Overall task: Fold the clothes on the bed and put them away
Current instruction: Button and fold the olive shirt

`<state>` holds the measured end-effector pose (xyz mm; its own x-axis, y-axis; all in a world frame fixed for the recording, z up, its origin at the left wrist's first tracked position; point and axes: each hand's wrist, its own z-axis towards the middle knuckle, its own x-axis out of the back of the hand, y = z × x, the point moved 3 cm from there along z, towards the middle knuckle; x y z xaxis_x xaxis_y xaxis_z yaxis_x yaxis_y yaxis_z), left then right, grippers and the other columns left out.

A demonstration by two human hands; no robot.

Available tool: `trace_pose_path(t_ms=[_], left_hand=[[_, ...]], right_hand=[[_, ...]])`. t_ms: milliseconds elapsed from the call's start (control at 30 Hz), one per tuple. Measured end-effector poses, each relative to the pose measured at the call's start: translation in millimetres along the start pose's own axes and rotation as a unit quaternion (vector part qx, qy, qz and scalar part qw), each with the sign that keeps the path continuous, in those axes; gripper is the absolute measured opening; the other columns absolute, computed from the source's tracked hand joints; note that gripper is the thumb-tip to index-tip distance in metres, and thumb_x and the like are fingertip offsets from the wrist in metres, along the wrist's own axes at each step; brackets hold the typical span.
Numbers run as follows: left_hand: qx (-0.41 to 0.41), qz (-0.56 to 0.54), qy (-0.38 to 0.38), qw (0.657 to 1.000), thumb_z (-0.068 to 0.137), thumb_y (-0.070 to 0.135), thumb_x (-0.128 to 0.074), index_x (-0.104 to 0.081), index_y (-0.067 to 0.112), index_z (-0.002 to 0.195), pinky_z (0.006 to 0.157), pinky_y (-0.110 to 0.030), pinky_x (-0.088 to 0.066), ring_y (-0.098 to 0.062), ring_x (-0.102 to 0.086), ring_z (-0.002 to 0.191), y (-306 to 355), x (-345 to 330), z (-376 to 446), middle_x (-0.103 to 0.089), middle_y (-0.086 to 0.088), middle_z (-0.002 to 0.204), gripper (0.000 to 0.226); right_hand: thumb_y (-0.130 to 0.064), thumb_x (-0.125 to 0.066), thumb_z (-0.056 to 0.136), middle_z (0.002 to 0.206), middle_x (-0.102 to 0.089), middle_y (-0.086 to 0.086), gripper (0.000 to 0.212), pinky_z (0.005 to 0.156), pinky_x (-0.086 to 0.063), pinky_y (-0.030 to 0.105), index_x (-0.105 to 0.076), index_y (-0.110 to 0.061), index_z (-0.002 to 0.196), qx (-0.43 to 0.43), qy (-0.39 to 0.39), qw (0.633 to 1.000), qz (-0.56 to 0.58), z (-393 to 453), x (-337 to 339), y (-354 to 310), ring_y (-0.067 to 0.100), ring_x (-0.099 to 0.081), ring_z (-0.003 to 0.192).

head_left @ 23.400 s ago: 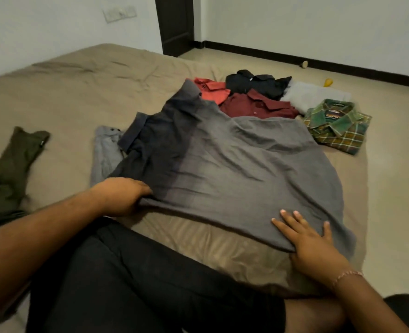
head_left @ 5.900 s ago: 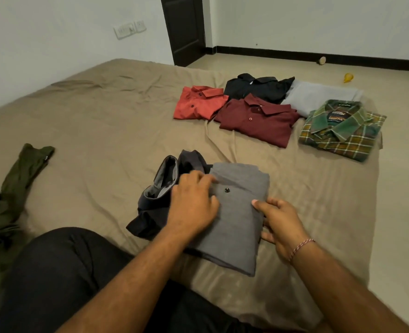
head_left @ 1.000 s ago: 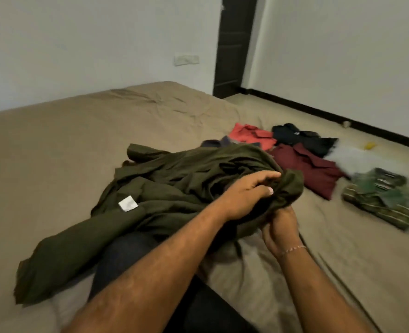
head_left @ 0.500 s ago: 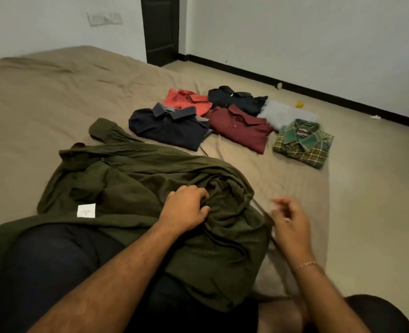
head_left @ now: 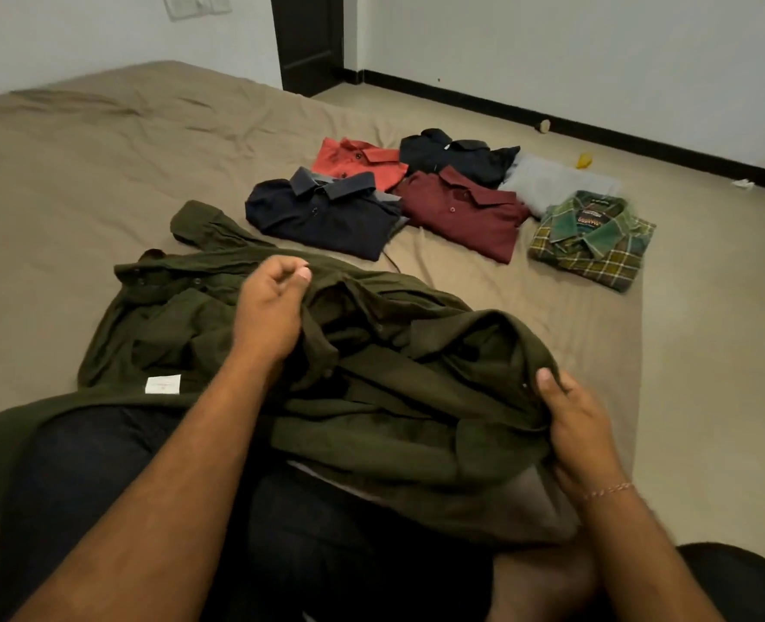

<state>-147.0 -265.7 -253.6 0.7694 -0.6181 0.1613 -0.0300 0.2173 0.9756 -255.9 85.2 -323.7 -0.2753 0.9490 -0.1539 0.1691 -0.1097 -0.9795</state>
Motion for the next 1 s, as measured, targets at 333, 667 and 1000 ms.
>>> trace_pose_path(t_ms=[333,667,1000], left_hand=[[-0.175,0.246,0.127,0.945,0.090,0.013,-0.063,-0.059,0.019,0.126,0.095,-0.030,-0.042,-0.017,-0.053,0.109,15,4,-18,-0.062,0.001,0.112,0.036],[-0.161,0.340,-0.261,0.889,0.096,0.045,-0.064,-0.043,0.032,0.151,0.101,-0.036,-0.051,-0.012,-0.045,0.126,-40,-100,-90,-0.051,0.008,0.133,0.060],[-0.235,0.246,-0.095,0.936,0.097,0.033,-0.061,-0.068,0.029,0.103,0.072,-0.036,-0.055,-0.012,-0.068,0.083,10,-68,-57,-0.072,0.013,0.094,0.010]], right_hand=[[-0.034,-0.080,0.087,0.121,-0.054,-0.007,0.055,0.085,-0.050,0.030,-0.055,-0.026,0.135,0.177,0.136,0.901,-0.373,-10,-5,-11,0.013,-0.056,0.100],[-0.023,-0.070,0.097,0.101,-0.071,-0.011,0.014,0.084,-0.060,0.043,-0.069,-0.036,0.104,0.115,0.007,0.941,-0.319,1,-14,1,0.010,-0.068,0.093],[-0.016,-0.069,0.073,0.100,-0.053,-0.016,0.036,0.081,-0.048,0.041,-0.055,-0.036,0.100,0.190,0.022,0.816,-0.545,-11,-23,-13,0.019,-0.055,0.096]])
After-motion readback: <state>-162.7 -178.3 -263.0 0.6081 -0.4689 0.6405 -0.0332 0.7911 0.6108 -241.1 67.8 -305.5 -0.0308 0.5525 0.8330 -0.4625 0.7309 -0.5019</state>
